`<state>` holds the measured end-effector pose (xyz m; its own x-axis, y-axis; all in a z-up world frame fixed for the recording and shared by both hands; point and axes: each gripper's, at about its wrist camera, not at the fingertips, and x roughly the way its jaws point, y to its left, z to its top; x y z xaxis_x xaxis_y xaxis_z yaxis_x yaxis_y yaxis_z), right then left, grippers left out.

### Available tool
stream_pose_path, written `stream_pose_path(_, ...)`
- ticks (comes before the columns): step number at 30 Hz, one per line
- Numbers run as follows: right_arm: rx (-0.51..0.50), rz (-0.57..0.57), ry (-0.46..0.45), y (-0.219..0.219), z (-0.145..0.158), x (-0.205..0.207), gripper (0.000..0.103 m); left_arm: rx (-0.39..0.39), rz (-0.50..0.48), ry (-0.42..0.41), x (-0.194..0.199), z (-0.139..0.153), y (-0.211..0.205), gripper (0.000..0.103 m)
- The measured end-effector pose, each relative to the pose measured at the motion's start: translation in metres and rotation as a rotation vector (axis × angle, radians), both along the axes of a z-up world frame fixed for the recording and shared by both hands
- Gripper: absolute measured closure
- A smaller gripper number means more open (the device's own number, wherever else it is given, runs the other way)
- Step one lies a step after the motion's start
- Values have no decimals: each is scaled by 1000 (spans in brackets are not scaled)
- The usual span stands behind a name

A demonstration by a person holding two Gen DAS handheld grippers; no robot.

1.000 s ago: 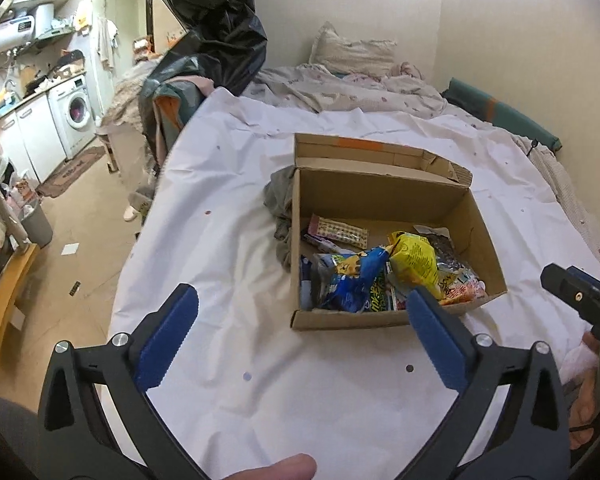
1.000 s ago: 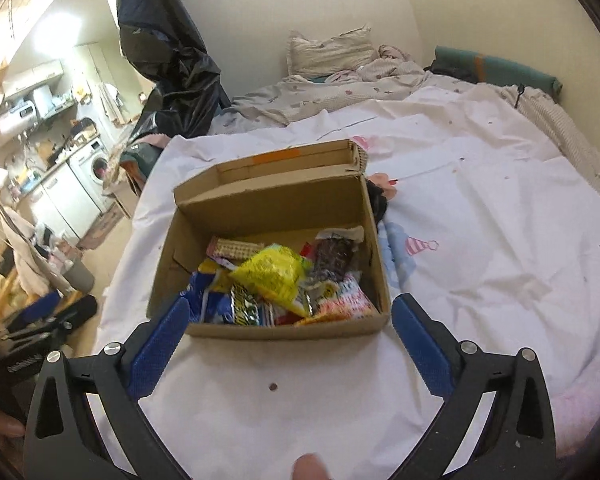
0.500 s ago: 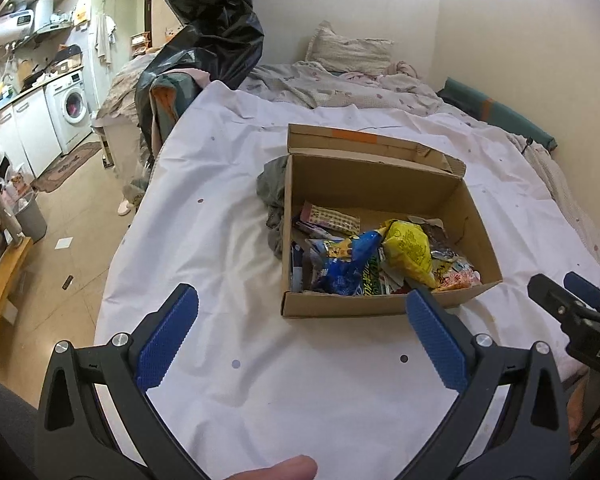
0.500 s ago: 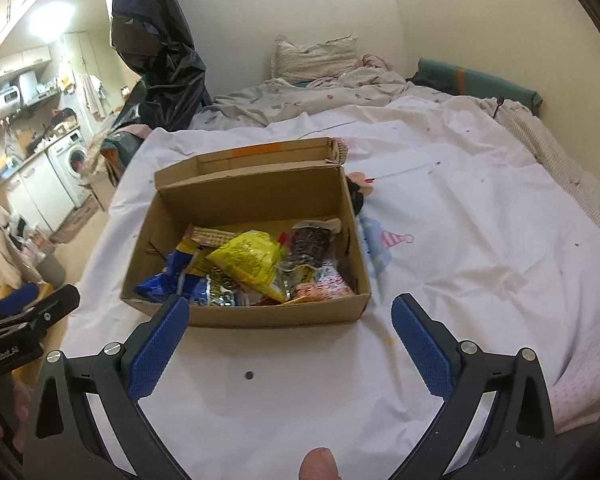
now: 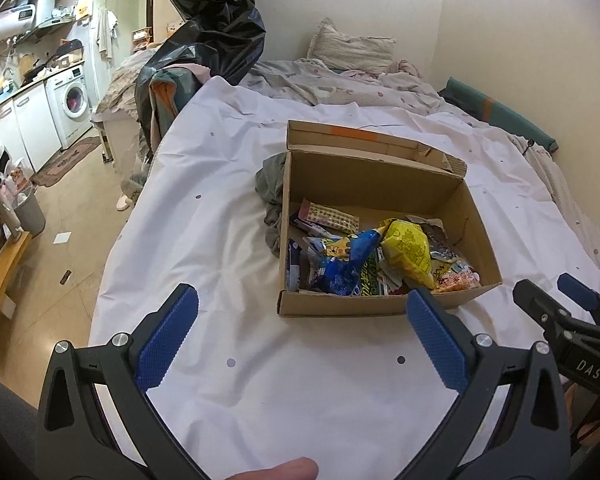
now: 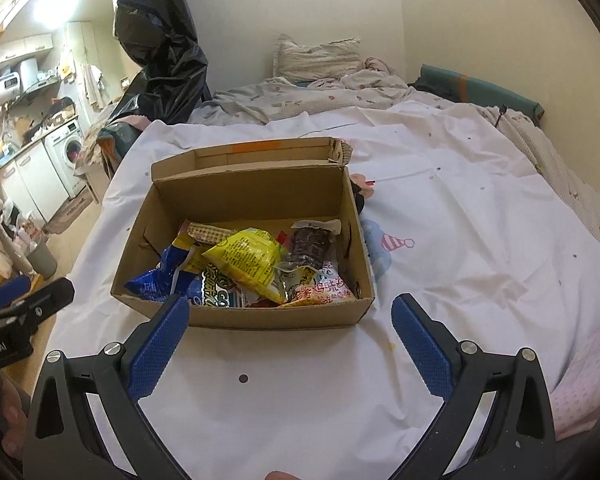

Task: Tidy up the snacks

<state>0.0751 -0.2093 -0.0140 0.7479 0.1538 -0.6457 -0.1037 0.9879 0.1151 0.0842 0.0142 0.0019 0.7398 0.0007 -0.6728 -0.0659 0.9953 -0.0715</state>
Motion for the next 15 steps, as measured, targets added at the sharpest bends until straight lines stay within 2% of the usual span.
stream_pose_path(15, 0, -7, -10, -1, 2, 0, 0, 0, -1, 8, 0, -1, 1, 0)
